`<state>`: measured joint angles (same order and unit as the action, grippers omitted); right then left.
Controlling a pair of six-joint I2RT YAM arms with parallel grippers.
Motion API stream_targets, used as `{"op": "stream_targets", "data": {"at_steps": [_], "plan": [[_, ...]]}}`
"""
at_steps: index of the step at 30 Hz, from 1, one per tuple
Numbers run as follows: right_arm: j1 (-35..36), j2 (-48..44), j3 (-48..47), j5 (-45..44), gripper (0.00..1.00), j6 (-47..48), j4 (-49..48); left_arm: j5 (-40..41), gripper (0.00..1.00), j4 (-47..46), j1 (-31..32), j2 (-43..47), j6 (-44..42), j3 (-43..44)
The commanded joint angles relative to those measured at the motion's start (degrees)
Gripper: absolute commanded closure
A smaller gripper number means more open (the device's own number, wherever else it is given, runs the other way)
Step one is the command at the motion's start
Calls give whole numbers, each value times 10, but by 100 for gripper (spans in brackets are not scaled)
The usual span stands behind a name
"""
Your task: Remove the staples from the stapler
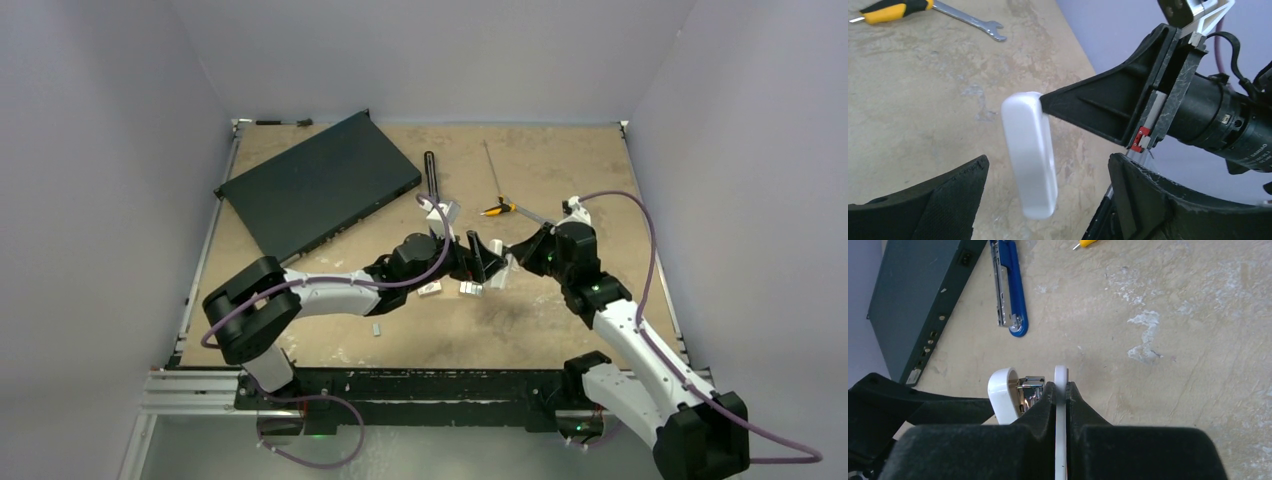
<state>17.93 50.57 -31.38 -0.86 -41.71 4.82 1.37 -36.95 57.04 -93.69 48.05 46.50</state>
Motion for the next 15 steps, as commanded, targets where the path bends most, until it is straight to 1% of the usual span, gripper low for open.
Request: {"op": "stream_targets", "data": {"at_steps": [1, 7, 12, 15], "plan": [[-2, -13, -29, 50, 100, 14, -16, -46, 15, -65, 2, -25, 10, 30], [-2, -25, -31, 55, 100, 12, -13, -65, 40, -75, 4, -40, 13, 35], [-2, -26, -33, 54, 100, 12, -8, -61, 56, -78, 4, -39, 13, 32], [-2, -26, -33, 59, 100, 12, -7, -56, 63, -77, 4, -39, 11, 31]]}}
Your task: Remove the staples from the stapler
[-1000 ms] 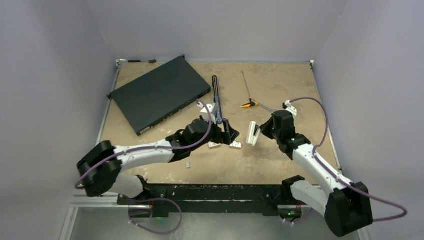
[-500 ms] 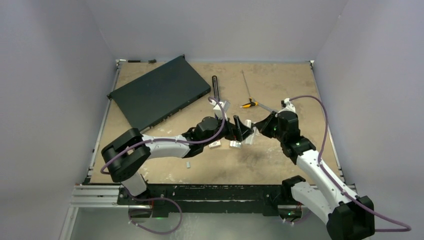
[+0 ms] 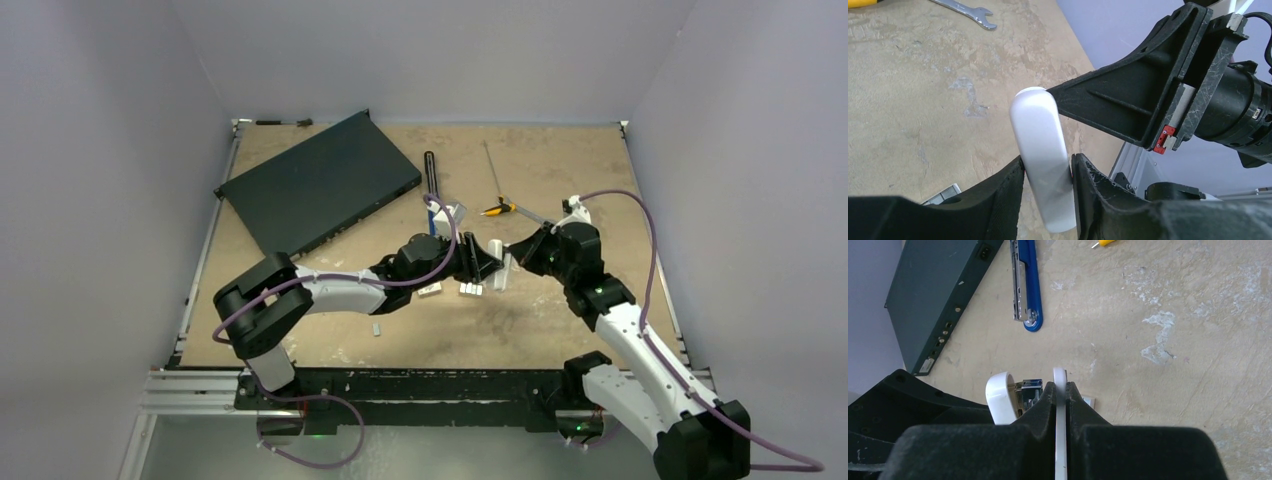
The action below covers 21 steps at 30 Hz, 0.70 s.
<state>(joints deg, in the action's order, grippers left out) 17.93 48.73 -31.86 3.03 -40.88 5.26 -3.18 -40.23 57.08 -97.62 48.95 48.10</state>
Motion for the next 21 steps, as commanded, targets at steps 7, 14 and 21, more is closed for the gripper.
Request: {"op": "stream_targets", "data": {"at_steps": [7, 14, 21], "plan": [[-1, -13, -34, 19, 100, 10, -17, -16, 54, -32, 3, -20, 0, 31], [-2, -15, -40, 15, 100, 13, -3, -13, 68, -26, 3, -26, -7, 43], [-2, -13, -39, -12, 100, 0, 21, 19, 95, 5, 3, 2, -30, 37]]}}
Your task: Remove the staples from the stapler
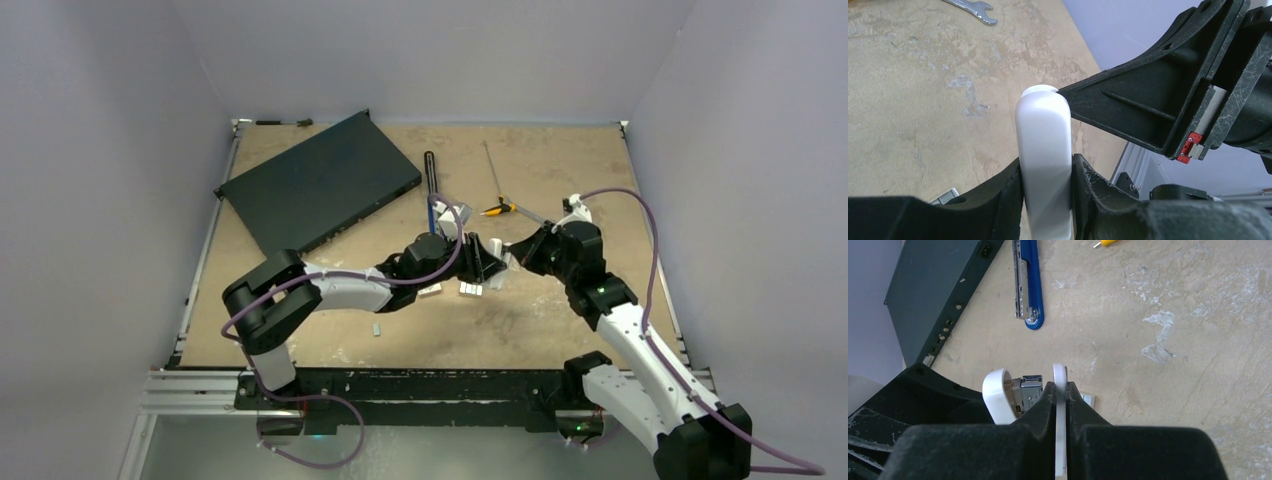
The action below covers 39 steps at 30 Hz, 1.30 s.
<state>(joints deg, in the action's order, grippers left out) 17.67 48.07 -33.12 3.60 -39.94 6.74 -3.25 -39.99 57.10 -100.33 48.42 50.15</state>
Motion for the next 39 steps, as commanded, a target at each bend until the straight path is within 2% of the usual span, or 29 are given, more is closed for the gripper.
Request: {"op": "stream_targets", "data": {"at_steps": [1, 9, 16, 22, 31, 39], "plan": [[1, -6, -25, -19, 100, -15, 9, 25, 100, 4, 2, 36, -30, 13], [1, -3, 8, -48, 100, -73, 46, 79, 100, -2, 3, 105, -74, -29], [2, -14, 67, -6, 100, -136, 29, 128, 100, -51, 3, 167, -98, -76], [2, -23, 102, 50, 100, -134, 16, 133, 100, -84, 4, 188, -109, -94], [5, -2, 137, 87, 72, -106, -2, 119, 100, -97, 13, 182, -105, -84], [18, 1, 138, 107, 68, -98, -7, 127, 100, -96, 16, 181, -111, -71]]}}
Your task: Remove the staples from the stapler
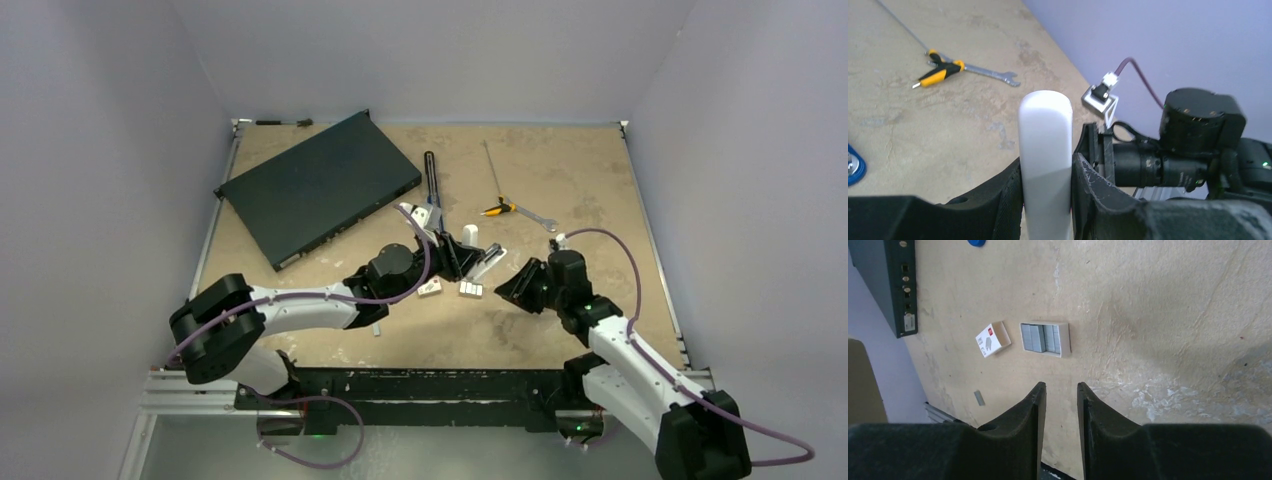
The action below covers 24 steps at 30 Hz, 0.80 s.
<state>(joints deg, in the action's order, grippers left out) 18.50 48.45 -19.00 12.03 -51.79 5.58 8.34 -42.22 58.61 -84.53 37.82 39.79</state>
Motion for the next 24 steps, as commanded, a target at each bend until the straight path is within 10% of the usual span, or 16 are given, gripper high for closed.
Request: {"op": "stream_targets", "data": {"at_steps": [1, 15, 24], "plan": [[13, -4, -5, 25, 68, 21, 5, 11, 100, -74, 2, 22, -5, 34], [20, -114, -163, -172, 60, 93, 119, -58, 100, 24, 2, 85, -73, 16], [20, -68, -201, -65, 80, 145, 14, -81, 100, 66, 3, 118, -84, -5]]}}
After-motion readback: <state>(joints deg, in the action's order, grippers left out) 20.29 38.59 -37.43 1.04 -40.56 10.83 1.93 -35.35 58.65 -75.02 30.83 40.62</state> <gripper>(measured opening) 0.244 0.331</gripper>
